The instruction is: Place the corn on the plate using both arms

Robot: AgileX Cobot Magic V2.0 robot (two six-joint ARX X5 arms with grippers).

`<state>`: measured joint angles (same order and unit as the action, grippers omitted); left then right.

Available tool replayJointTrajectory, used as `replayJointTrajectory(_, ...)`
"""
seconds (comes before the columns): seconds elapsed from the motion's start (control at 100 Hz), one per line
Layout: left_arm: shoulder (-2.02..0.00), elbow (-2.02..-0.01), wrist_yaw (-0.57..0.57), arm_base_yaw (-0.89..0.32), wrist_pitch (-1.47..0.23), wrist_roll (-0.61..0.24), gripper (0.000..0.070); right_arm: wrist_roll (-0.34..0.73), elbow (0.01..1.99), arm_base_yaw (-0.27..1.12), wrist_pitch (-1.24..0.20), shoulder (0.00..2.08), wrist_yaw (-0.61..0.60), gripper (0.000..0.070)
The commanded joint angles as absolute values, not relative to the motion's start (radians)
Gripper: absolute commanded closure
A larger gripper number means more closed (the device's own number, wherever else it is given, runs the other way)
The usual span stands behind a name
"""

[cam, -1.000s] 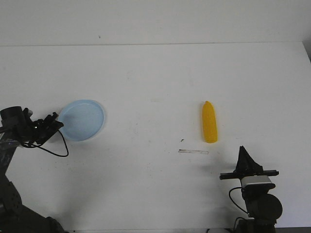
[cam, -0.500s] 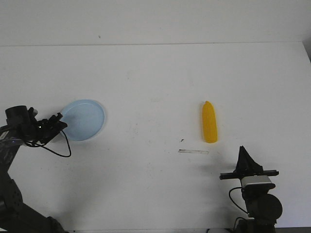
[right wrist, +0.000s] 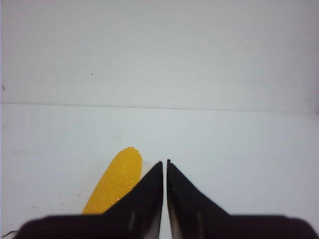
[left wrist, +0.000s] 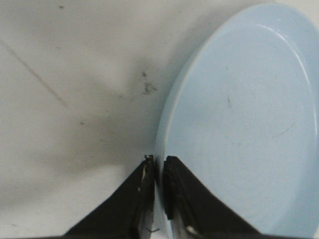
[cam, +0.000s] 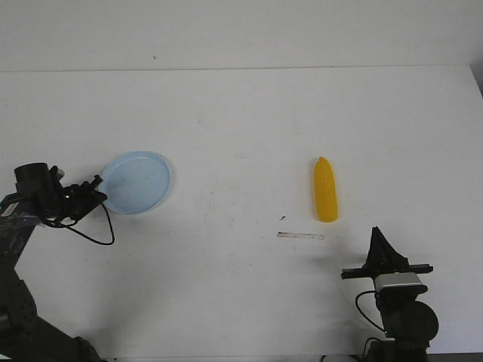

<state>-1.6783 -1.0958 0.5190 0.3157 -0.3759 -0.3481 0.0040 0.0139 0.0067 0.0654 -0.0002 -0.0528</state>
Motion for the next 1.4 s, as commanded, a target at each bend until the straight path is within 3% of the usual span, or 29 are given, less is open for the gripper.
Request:
replayJointTrajectory(0.0,-1.641,-1.115,0.524,0.302,-0.372,-0.362,0.0699,0.006,0.013,0.008,0.078,0.001,-0.053,0.0685)
replayJointTrajectory(0.21,-1.573,-1.115,0.524,0.203,-0.372,-0.383,0.0699,0.006,0.013,0.008,0.078,0.001,-0.053,0.0685)
replayJointTrajectory(0.42,-1.572,-1.115,0.518,0.002,-0.36,-0.414,0.0699,0.006,0.013,0.008,0.078,0.001,-0.053,0.0685)
replayJointTrajectory(0.68,-1.59,-1.115,0.373,-0.252,-0.324,-0.477,0.0699,0.006,0.013,0.008,0.078,0.001,-0.053,0.0685)
replayJointTrajectory(1.09,-1.675,-1.115,0.362,-0.388,-0.31,-0.492,0.0694,0.006,0.013,0.008,0.078,0.001,-0.053,0.0685)
replayJointTrajectory(1.13,-1.675,-1.115,0.362,-0.392,-0.31,-0.492,0.0671,0.006,0.013,0.008,0.078,0.001,-0.053,0.0685)
replayJointTrajectory(1.24,-1.675,-1.115,0.362,-0.394,-0.309,-0.492,0.0521,0.006,0.013,0.008,0.078,0.001,-0.053,0.0685)
replayJointTrajectory(1.39,-1.66,-1.115,0.362,-0.394,-0.311,-0.487,0.0523,0.006,0.013,0.008,0.078,0.001,-0.053,0.0685)
